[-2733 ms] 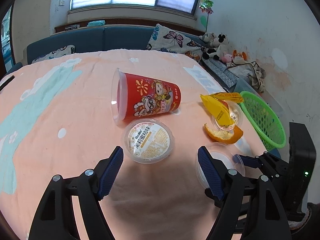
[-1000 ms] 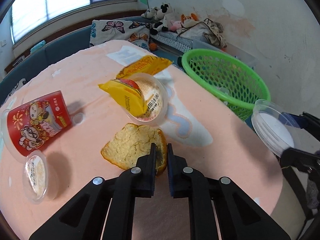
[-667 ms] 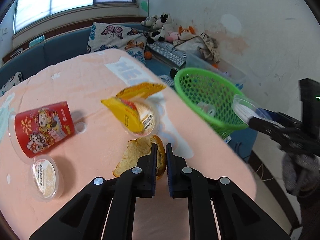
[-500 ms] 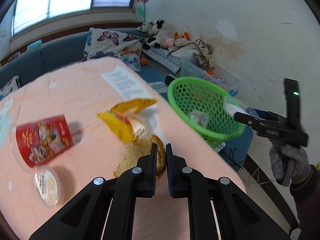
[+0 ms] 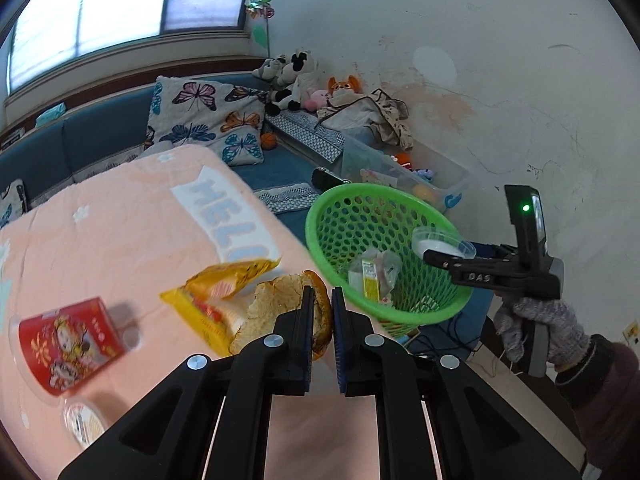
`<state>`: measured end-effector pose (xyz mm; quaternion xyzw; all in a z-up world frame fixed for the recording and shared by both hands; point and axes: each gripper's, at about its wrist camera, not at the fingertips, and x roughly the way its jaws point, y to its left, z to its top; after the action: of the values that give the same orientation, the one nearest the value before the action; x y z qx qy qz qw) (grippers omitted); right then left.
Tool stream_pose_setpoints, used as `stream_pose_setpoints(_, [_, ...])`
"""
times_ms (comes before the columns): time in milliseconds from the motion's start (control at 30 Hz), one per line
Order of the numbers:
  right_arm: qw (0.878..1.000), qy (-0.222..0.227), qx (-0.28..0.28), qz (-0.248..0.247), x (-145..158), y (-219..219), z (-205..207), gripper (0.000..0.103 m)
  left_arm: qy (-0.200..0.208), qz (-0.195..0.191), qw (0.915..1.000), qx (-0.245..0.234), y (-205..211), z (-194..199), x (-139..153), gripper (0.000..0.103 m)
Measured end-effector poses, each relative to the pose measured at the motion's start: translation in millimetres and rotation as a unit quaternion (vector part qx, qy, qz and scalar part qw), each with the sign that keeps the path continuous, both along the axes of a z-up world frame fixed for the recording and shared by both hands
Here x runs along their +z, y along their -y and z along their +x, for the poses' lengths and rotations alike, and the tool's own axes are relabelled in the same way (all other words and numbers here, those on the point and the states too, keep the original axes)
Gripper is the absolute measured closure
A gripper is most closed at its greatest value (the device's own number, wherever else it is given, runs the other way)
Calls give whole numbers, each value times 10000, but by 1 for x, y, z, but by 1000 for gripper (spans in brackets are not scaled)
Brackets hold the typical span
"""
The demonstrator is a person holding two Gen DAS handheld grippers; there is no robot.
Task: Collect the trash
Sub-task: 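Carry the lid with the right tool while the left tool carries the bread, release both into the basket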
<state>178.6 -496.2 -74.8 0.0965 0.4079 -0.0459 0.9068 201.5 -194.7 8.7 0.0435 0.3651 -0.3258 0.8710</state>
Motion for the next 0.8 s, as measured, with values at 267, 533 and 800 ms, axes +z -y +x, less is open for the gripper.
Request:
stream_pose_setpoints(267, [10000,11,68,32,-2,1,3,9,71,40,9997,-223,34,14,8,94])
stream_pose_setpoints(533, [9997,159,96,150,6,6,-6,9,51,84,9991,-419,69,28,9,94])
stream_pose_setpoints(800, [9990,383,64,229,20,12,-27,9,-53,263,9975,-655,115,43,-1,94])
